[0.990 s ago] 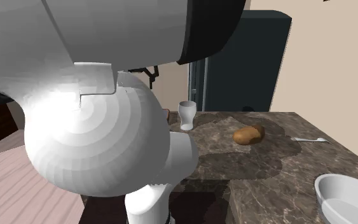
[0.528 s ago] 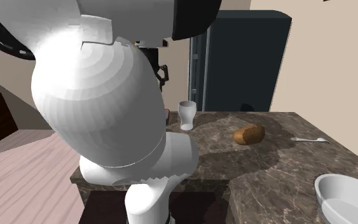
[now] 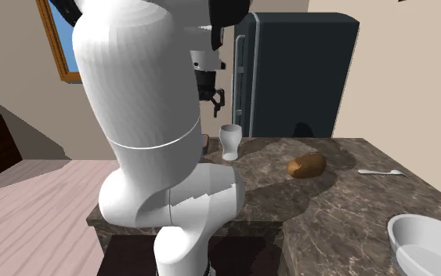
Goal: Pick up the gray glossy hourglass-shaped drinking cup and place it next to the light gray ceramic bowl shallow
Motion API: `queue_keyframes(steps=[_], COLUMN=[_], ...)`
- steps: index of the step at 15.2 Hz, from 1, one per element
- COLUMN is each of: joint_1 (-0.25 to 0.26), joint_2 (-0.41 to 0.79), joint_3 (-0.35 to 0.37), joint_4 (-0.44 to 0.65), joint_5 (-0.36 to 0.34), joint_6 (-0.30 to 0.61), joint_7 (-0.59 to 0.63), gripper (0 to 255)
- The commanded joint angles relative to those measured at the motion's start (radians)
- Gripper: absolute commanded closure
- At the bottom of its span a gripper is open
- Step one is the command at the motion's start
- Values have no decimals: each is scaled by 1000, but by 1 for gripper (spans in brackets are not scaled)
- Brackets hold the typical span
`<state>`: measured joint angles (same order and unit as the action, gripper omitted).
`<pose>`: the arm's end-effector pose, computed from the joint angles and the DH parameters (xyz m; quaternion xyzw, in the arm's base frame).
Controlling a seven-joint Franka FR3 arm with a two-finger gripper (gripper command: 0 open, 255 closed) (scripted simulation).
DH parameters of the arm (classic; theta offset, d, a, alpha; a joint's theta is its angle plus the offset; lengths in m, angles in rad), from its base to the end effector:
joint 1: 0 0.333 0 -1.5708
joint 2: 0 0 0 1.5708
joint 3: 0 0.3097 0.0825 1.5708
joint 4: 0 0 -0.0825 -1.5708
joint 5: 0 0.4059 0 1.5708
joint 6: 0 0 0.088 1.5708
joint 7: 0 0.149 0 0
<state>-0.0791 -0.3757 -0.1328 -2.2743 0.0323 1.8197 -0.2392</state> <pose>0.4408 -0.0920 0.4421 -0.9983 -0.0146 0.0313 0.0478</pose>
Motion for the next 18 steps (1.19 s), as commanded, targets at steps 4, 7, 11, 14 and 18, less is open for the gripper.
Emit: queue_keyframes(steps=[4,7,11,14,18], joint_1=[-13,-24,-47,-48,-45], joint_2=[173,286,441,458,472], joint_3=[-55,-84,-112,-111,-108], joint_4=[93,171,293,282,245], joint_5=[36,71,130,138,146], joint_6=[76,105,124,151,202], joint_7=[-76,-127,-195,-202,-207], gripper=[0,0,0,0,0])
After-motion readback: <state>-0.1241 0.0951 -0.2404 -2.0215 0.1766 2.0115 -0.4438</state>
